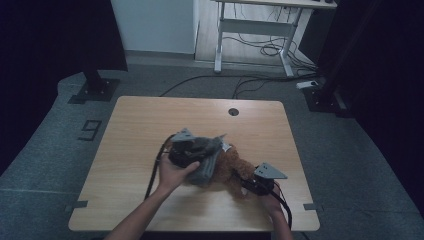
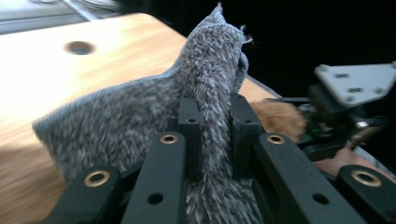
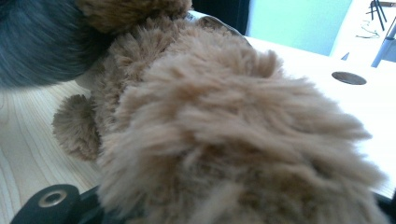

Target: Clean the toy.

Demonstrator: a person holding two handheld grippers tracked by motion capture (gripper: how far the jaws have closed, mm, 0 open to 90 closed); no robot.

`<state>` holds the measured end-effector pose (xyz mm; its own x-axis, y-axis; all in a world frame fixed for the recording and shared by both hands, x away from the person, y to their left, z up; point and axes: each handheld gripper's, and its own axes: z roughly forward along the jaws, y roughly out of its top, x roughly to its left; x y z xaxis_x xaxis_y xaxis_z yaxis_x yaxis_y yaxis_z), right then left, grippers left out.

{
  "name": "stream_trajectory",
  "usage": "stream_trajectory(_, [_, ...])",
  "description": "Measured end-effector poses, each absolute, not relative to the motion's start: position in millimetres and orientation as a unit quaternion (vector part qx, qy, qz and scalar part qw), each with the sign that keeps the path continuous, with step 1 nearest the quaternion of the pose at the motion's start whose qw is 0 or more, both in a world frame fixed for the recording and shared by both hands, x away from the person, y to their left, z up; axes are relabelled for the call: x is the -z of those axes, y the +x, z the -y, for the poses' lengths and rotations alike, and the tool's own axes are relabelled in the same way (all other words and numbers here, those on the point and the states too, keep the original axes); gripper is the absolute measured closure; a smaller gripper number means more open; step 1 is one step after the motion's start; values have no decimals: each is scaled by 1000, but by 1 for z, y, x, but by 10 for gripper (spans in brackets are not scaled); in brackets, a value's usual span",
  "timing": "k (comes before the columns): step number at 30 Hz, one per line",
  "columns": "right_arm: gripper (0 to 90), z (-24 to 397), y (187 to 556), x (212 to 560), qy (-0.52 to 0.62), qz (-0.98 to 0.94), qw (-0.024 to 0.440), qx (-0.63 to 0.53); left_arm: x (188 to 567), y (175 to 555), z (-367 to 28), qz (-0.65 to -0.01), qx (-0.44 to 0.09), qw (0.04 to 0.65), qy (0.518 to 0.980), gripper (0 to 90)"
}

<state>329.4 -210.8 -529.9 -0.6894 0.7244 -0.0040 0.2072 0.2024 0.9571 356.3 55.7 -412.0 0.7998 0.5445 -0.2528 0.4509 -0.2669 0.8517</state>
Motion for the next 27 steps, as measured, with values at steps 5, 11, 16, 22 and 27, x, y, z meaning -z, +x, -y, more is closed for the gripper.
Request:
stream_trajectory(5, [573,211,329,530,314,-738,237,-548,419,354,-6,-282,-4,511,812,780])
stream_trajectory(11, [573,211,329,530,313,-740,235,-547,435,360,21,-282,-19,469,837,780])
stream_trajectory(16, [573,211,329,530,313,-742,235,-544,447,367,9,-300,-42,453,839,783])
stream_trajectory(22, [574,210,329,530,312,-741,234,-546,441,367,-15,-308,-95,444,836,782])
stream_trajectory(27, [574,211,329,530,311,-740,235,-548,434,371,-43,-328,-126,440,826,781])
